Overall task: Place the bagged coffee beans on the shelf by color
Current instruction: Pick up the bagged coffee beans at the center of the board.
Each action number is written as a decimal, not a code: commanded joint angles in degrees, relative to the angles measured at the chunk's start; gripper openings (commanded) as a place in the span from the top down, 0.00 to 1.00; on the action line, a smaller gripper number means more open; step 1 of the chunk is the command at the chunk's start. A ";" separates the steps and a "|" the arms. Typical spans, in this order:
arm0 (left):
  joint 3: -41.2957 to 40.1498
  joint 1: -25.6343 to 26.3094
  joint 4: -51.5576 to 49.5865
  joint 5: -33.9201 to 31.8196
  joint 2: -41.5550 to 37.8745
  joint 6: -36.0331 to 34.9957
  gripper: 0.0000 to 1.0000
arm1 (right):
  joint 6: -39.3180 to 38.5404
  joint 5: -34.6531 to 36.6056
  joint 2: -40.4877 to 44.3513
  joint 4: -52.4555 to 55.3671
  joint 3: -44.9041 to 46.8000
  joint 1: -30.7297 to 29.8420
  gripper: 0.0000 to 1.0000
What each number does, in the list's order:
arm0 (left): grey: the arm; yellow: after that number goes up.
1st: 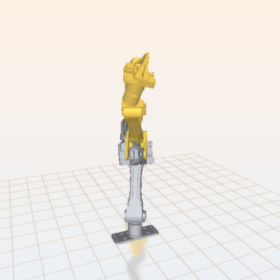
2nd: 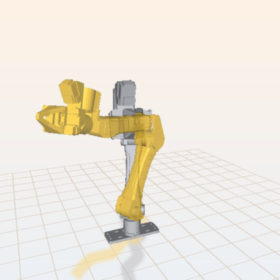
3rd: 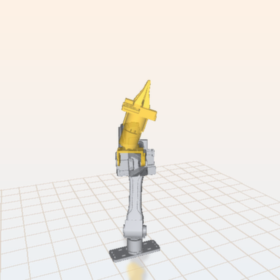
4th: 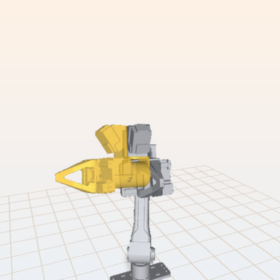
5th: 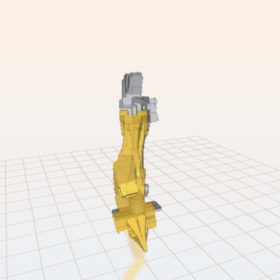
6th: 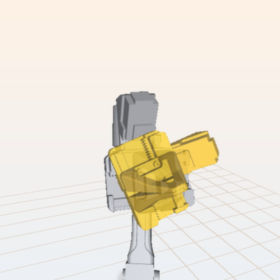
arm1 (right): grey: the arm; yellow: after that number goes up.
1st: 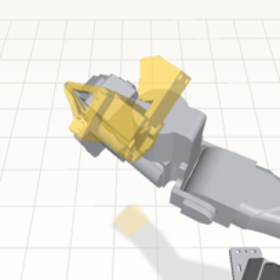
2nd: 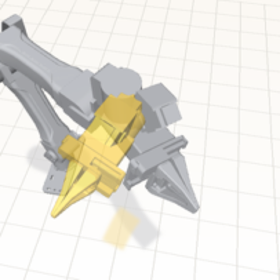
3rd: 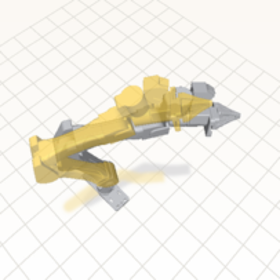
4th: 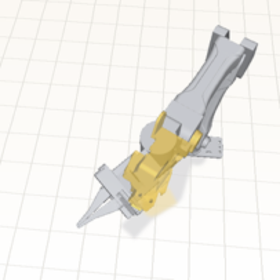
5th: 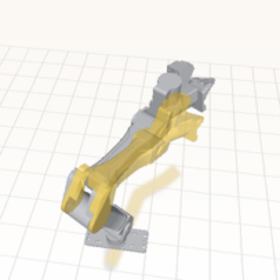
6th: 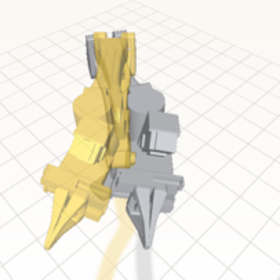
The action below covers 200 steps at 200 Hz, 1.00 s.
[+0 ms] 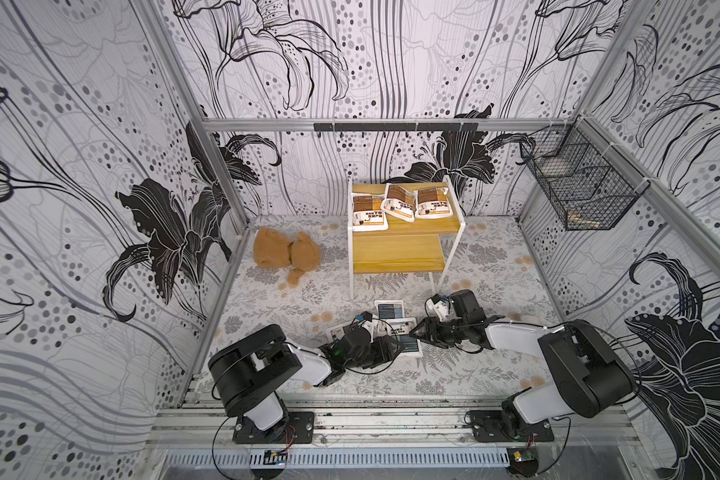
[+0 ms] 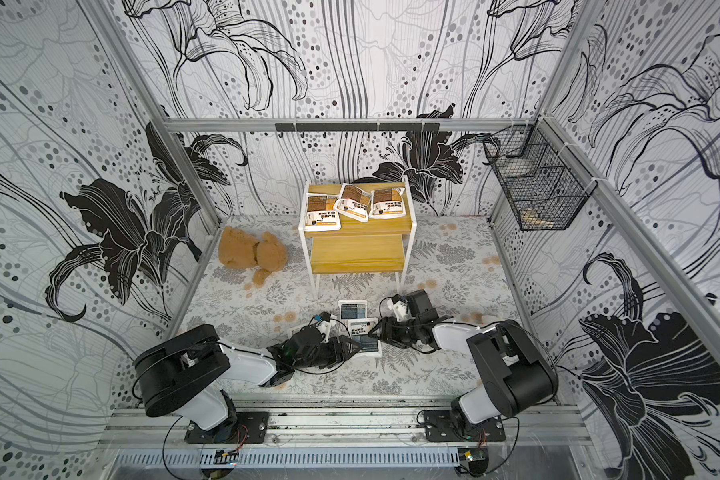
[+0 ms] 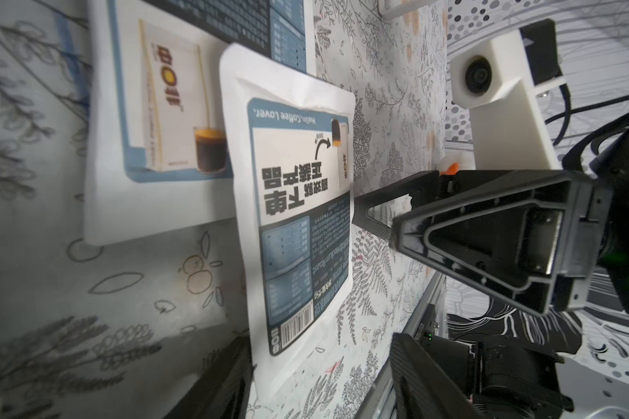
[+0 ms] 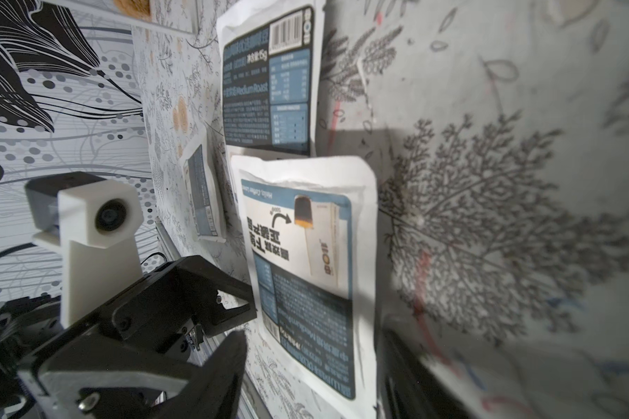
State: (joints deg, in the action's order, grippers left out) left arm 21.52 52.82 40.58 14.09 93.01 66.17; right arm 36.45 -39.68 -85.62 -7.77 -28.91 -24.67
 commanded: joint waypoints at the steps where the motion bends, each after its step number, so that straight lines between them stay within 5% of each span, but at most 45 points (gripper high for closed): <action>1: 0.76 -0.33 2.88 1.14 1.51 0.10 0.46 | 0.92 1.53 -0.38 2.96 2.59 -0.47 0.37; 27: 0.72 -0.30 3.18 1.47 1.68 0.36 0.69 | 0.90 1.54 -0.24 3.03 2.71 -0.47 0.37; 94: 0.63 -0.34 0.62 0.94 -2.57 0.19 1.00 | 1.72 2.90 5.20 5.95 1.88 -0.47 0.37; 153: -1.60 -0.35 -1.30 0.48 -12.65 -0.12 1.00 | 4.68 4.22 18.33 13.38 0.07 -0.38 0.36; 200: -5.32 -0.43 -7.19 -0.85 -29.26 0.16 1.00 | 11.76 -3.26 25.86 11.28 -0.16 -0.38 0.36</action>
State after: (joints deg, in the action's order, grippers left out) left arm 17.41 52.82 37.15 14.74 70.41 67.13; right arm 43.29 -38.22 -62.61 3.40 -27.86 -24.77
